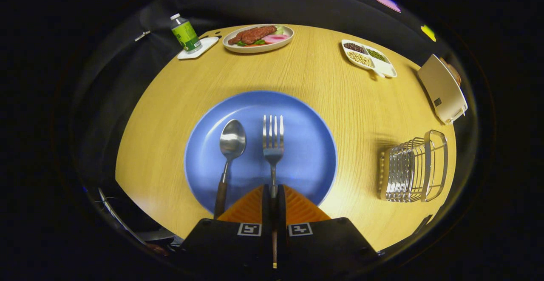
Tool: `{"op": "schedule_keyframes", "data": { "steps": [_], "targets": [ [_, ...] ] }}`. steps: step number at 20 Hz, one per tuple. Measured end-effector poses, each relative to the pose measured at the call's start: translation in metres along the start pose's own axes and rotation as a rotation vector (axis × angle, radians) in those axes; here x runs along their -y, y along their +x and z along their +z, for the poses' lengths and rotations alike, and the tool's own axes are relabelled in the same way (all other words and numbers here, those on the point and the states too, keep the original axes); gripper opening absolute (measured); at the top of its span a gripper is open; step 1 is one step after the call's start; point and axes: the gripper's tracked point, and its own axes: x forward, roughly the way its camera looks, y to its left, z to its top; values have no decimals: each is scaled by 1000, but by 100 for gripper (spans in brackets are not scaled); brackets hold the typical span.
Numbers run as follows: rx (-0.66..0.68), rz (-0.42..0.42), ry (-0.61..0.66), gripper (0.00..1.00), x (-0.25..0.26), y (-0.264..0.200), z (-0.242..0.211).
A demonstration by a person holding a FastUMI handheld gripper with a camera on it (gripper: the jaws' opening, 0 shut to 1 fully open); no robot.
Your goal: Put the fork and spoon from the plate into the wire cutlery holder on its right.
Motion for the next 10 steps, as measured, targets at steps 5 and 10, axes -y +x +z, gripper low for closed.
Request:
{"op": "schedule_keyframes", "data": {
  "steps": [5, 10],
  "targets": [
    [41, 54, -46, 8, 35, -70, 24],
    [-80, 61, -33, 8, 112, -142, 26]
  ]
}}
